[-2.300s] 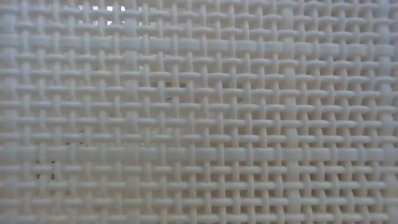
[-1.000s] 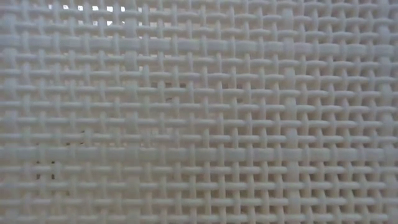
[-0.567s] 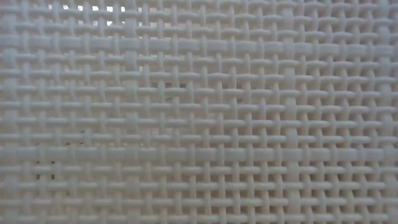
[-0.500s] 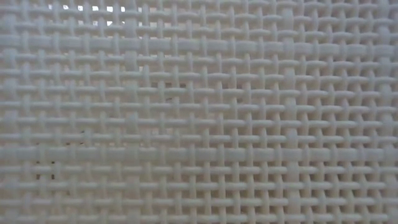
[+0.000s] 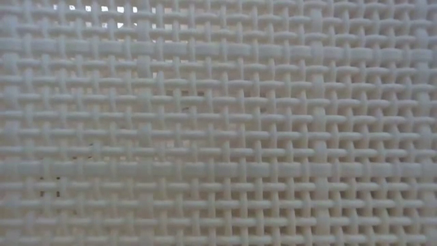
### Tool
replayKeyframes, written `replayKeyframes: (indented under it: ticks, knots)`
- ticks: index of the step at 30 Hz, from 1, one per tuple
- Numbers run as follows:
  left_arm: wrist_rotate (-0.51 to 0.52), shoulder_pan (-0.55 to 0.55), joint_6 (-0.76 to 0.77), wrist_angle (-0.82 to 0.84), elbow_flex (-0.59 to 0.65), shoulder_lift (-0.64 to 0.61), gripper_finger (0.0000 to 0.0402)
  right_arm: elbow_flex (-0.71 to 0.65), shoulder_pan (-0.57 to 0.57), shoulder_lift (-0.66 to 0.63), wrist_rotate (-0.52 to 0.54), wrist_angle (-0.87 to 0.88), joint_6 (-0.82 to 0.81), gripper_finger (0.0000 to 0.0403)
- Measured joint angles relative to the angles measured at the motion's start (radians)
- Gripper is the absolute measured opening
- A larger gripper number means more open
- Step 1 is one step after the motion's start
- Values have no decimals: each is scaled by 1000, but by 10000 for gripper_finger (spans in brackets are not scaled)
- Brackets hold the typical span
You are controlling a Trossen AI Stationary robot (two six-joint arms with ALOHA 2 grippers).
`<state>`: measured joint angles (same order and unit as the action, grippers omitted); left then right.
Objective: Sort clothes
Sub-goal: Put the blue checkered polo into the beige laundry organizer
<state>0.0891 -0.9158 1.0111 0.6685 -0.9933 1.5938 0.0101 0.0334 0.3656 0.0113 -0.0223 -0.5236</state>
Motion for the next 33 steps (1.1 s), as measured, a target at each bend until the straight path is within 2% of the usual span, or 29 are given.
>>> replayKeyframes:
  ticks: [5, 11, 17, 23, 29, 33]
  knots:
    - [-4, 39, -233, -357, -1, 133, 0, 0, 0, 0, -1, 0, 1, 0]
    - [-132, 101, -403, -455, -1, 171, 0, 0, 0, 0, -3, 6, 1, 0]
    - [-185, 132, -345, -399, -5, 167, 35, 0, 0, 0, -2, 7, 1, 0]
    - [-284, 132, -369, -352, -39, 145, 119, 0, 0, 0, -2, 7, 0, 0]
    - [-342, 152, -404, -92, -134, 76, 208, 0, 0, 0, 0, 8, 0, 0]
    - [-416, 176, -409, 4, -156, 11, 245, 0, 0, 0, 1, 8, 0, 0]
